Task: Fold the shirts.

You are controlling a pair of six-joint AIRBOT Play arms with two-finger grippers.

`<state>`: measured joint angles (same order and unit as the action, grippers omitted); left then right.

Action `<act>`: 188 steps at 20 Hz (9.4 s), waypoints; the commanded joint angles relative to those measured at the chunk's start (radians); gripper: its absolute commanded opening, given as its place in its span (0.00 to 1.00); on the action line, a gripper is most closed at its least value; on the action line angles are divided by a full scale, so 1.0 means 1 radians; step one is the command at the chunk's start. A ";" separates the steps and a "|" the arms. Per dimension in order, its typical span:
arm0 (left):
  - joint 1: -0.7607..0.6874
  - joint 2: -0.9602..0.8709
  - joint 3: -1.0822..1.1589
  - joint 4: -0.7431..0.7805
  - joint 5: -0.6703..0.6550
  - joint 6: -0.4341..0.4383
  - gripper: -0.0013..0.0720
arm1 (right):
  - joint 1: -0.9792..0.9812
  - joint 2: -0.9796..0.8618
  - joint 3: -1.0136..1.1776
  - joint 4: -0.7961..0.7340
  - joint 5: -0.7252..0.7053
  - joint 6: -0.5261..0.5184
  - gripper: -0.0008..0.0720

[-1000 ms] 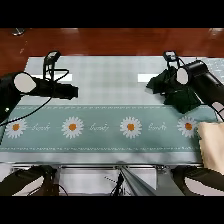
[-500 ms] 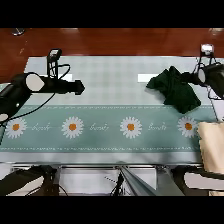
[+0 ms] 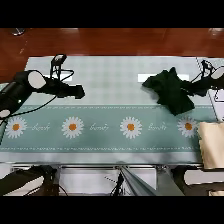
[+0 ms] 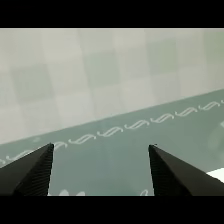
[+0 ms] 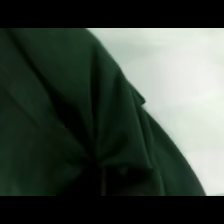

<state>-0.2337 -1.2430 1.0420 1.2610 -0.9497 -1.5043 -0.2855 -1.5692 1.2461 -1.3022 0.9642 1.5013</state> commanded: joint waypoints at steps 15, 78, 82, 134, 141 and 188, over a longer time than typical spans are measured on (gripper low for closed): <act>0.164 0.869 -0.486 -0.227 -0.157 -0.031 0.97 | 0.325 0.591 0.640 0.306 0.039 -0.134 0.04; 0.038 0.154 -0.451 -0.901 -0.218 0.501 0.05 | 0.630 0.577 -0.649 0.596 -0.029 -0.127 0.04; 0.265 0.183 -0.021 -0.901 -0.267 0.327 0.05 | 0.457 0.576 -0.022 0.386 0.068 0.014 0.04; 0.596 0.040 -0.279 -0.157 -0.521 0.122 0.98 | -0.141 0.596 -0.597 0.161 0.238 -0.056 0.86; 0.597 0.053 -0.555 -0.353 -0.324 0.188 0.98 | -0.136 0.671 -0.824 0.441 0.195 -0.202 0.86; 0.441 0.490 1.039 -0.496 -0.174 0.224 0.05 | 0.299 0.844 0.931 0.147 0.451 -0.045 0.04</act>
<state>0.2070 -0.8467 2.0407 0.6319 -1.0851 -1.2552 0.0132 -0.8448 2.1540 -1.1091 1.3666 1.4593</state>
